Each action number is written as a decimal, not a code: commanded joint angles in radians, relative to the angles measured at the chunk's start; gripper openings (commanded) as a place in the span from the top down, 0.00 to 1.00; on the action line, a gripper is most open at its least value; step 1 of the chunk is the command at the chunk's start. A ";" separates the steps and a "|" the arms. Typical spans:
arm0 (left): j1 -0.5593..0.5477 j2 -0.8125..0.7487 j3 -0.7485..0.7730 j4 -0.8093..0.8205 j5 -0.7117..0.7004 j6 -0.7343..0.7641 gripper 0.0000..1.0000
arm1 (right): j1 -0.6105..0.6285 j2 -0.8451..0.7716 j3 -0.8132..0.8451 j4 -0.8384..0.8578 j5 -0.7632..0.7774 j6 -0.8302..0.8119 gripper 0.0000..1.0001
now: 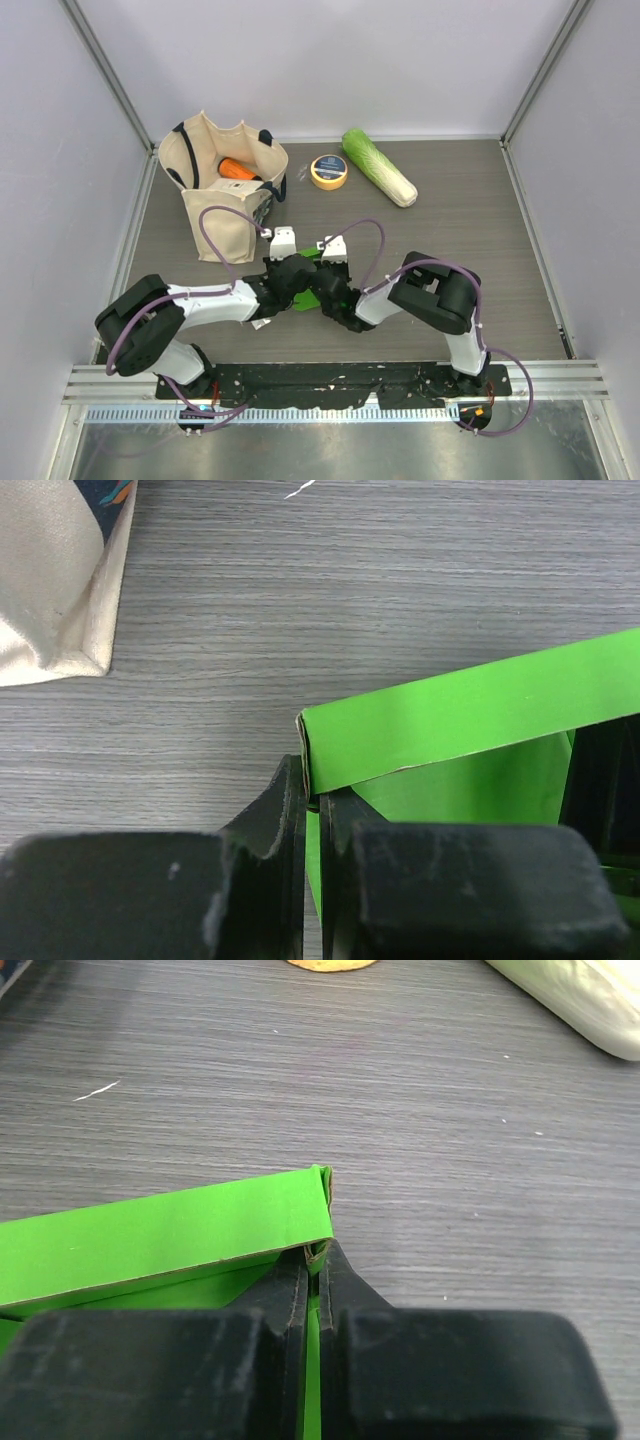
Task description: Fold the paper box
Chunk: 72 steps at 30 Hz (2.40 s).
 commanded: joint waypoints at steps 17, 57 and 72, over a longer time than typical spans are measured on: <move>-0.010 -0.021 -0.008 0.026 0.025 0.000 1.00 | -0.125 -0.601 -0.326 -0.383 -0.535 0.025 0.34; -0.011 -0.015 0.020 0.000 0.030 -0.040 1.00 | 0.045 -0.030 0.008 0.025 0.329 -0.058 0.99; -0.010 -0.006 0.014 0.007 0.045 -0.040 1.00 | -0.088 -0.399 -0.269 -0.142 -0.549 0.008 0.46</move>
